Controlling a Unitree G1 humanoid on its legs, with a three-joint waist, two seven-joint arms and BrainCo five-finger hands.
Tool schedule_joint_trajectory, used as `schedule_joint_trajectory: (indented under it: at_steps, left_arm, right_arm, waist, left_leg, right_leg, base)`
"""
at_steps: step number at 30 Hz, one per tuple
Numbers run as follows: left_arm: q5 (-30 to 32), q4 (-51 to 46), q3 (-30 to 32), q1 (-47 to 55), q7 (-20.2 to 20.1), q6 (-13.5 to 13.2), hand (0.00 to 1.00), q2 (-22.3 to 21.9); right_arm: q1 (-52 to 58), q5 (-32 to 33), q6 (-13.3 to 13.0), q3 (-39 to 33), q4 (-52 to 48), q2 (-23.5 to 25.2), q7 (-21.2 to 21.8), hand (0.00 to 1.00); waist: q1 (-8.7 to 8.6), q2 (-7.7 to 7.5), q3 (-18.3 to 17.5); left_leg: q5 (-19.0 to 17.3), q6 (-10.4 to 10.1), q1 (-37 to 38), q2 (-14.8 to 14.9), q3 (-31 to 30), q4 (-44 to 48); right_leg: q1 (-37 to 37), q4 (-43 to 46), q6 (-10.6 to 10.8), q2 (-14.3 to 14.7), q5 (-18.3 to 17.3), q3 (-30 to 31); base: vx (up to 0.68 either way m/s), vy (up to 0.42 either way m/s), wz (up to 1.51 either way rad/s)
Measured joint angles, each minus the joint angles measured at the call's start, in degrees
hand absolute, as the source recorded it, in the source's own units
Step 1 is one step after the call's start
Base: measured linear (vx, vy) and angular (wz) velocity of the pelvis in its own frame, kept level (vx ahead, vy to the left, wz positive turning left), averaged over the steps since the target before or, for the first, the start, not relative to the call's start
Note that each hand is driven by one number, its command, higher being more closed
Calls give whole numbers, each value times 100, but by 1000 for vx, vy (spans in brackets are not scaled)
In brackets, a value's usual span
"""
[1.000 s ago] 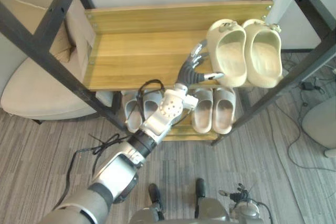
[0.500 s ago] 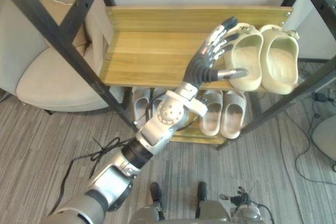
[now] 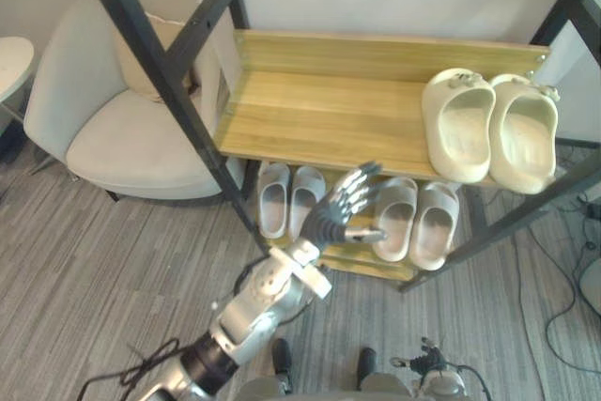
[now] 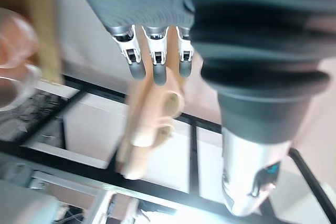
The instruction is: Organize the slippers on the shoe rack
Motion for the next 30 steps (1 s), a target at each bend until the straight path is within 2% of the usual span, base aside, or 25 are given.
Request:
schedule_joint_trajectory:
  at_steps: [5, 10, 18, 22, 27, 30]
  left_arm:
    - [607, 1255, 573, 797, 3, 153, 0, -35]
    - [1349, 2730, 1616, 1218, 61, 236, 0, -228]
    - [2305, 4712, 2953, 1185, 569, 259, 0, -491]
    - [2598, 5151, 3192, 1210, 770, 326, 0, -559]
    - [2759, 5366, 3216, 1244, 818, 365, 0, -648]
    - [2763, 5477, 3455, 1247, 927, 369, 0, -739]
  right_arm:
    - [6, 1, -1, 89, 0, 28, 0, 0]
    - [6, 2, -15, 44, -1, 170, -5, 0]
    - [-5, 3, -36, -180, -7, 285, -5, 0]
    - [-8, 2, -35, -362, -5, 401, -7, 0]
    - [-50, 2, -34, -361, -4, 481, -8, 0]
    - [-107, 3, -32, -368, -3, 498, -10, 0]
  waist:
    - [43, -90, -71]
    - [103, -238, -149]
    - [220, -294, -152]
    - [266, -328, -133]
    - [316, -384, -91]
    - [321, -413, -78]
  left_leg:
    - [-16, -20, 3, 10, -2, -1]
    - [-30, -39, 46, 18, 6, 0]
    - [-94, -114, 208, 69, 17, -6]
    - [-136, -123, 298, 77, 71, -31]
    - [-210, -112, 348, 63, 160, -32]
    - [-243, -105, 364, 41, 158, -32]
  right_leg:
    - [-4, -20, 10, 13, -62, -8]
    - [114, -110, 15, 40, -9, -12]
    - [276, -131, -11, 96, -53, 1]
    - [340, -131, -2, 100, -79, 59]
    - [334, -107, 56, 79, -155, 138]
    - [346, -90, 70, 66, -195, 136]
  base:
    - [0, 0, 0]
    - [43, -3, 1]
    - [28, -8, -1]
    - [3, 1, -4]
    - [7, 8, -11]
    - [33, 4, 0]
